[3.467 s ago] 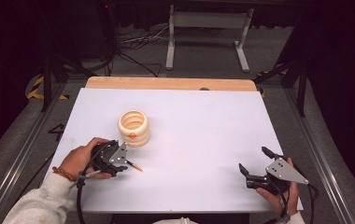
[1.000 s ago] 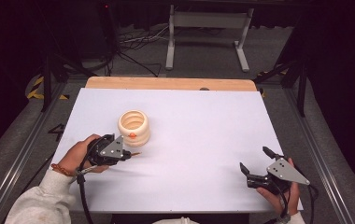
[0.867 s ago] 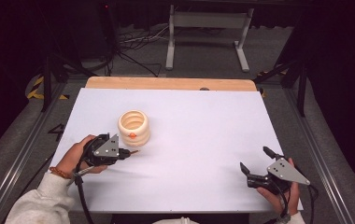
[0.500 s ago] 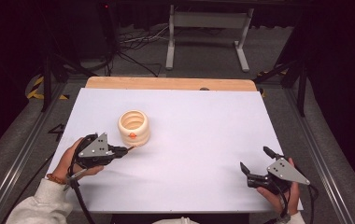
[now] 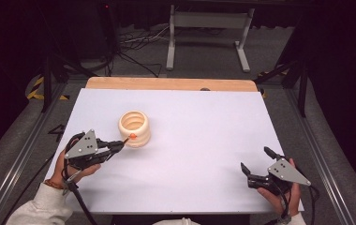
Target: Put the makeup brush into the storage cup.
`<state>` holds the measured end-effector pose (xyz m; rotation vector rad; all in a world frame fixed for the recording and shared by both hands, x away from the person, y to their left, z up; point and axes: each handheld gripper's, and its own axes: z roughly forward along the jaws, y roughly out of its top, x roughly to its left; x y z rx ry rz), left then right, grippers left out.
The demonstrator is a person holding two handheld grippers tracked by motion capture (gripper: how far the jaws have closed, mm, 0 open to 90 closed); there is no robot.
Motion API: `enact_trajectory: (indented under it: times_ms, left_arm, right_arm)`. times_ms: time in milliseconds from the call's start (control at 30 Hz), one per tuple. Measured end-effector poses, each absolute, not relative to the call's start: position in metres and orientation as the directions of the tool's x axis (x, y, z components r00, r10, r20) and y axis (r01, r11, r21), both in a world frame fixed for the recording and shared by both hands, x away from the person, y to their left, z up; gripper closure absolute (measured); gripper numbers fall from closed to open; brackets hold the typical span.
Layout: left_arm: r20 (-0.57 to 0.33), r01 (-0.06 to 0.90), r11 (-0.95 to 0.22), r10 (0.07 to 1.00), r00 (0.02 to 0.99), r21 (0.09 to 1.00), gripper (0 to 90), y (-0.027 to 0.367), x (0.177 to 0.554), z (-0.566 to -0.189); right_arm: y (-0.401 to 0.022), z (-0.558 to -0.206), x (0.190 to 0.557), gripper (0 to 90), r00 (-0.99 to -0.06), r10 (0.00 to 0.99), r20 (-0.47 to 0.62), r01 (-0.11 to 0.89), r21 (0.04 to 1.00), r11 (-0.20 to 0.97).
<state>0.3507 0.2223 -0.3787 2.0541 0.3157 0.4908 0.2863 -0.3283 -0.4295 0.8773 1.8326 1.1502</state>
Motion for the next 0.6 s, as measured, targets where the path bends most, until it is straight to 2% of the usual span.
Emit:
enact_trajectory:
  times_ms: [600]
  left_arm:
    - [0.194,-0.009,-0.343,0.509,0.839,0.939,83.4,0.234,0.345,-0.364]
  right_arm:
    - [-0.328,-0.43,0.287,5.5,-0.453,0.855,-0.25,0.146,0.926,0.348]
